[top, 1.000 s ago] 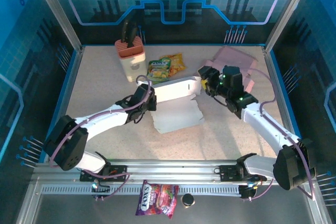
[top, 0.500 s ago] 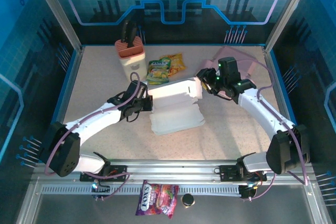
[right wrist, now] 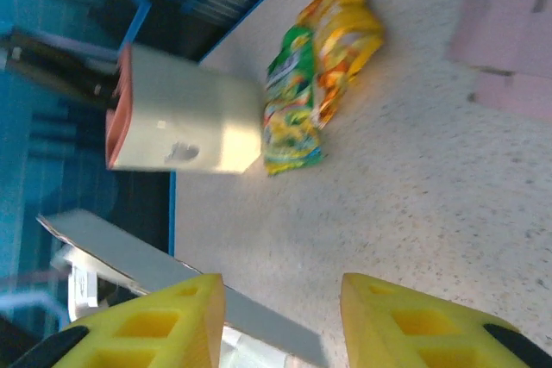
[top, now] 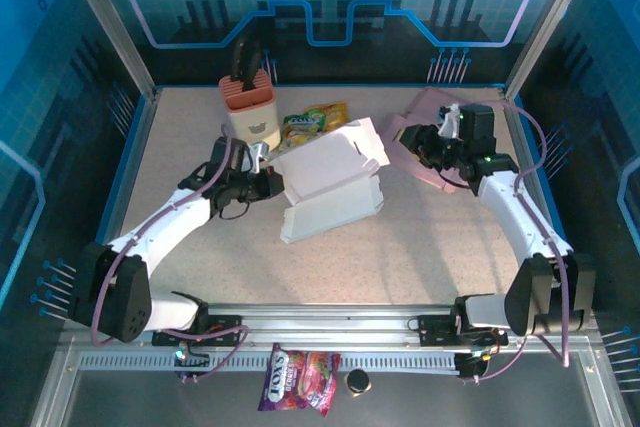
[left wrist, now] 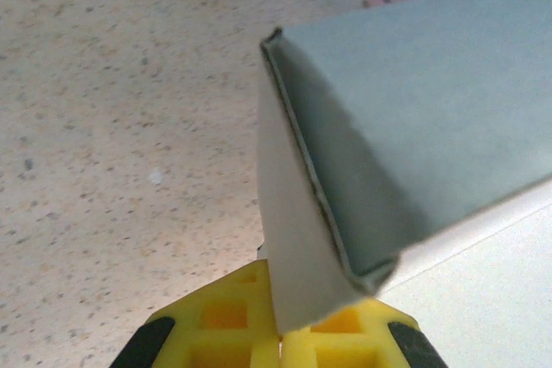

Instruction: Fold the paper box

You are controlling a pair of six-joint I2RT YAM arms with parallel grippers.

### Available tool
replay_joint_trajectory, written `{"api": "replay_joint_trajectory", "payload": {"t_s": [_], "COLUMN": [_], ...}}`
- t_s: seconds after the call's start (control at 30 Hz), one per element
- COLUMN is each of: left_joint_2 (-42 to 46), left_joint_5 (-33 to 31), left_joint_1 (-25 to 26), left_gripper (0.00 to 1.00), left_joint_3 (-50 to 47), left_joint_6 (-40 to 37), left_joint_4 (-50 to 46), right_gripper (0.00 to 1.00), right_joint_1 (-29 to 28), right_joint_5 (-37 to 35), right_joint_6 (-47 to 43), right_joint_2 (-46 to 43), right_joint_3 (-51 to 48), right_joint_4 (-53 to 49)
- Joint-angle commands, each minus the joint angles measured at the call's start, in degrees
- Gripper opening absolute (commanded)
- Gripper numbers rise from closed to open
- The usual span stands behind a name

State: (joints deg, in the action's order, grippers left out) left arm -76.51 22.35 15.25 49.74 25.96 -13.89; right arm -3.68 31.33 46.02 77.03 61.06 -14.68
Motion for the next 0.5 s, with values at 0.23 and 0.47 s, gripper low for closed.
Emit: {"api": "replay_joint_trajectory", "payload": {"t_s": [0.23, 0.47], "left_joint_2": [-3.0, -3.1], "left_joint_5": [13.3, 13.9], "left_joint_1": [-3.4, -3.7], "left_gripper": [0.0, 0.0], "left_joint_3": [7.8, 8.7], "left_joint_6": [-7.3, -8.7], "left_joint_4": [-6.0, -8.5], "right_gripper": [0.45, 0.46], "right_joint_1": [0.1, -0.4], "right_joint_5": [19.3, 24.9], "right_joint_6": [-13.1, -13.2], "right_joint_2": [4.9, 6.5], "right_joint_3": [7.6, 8.7], "right_joint_4": [4.2, 7.5]}}
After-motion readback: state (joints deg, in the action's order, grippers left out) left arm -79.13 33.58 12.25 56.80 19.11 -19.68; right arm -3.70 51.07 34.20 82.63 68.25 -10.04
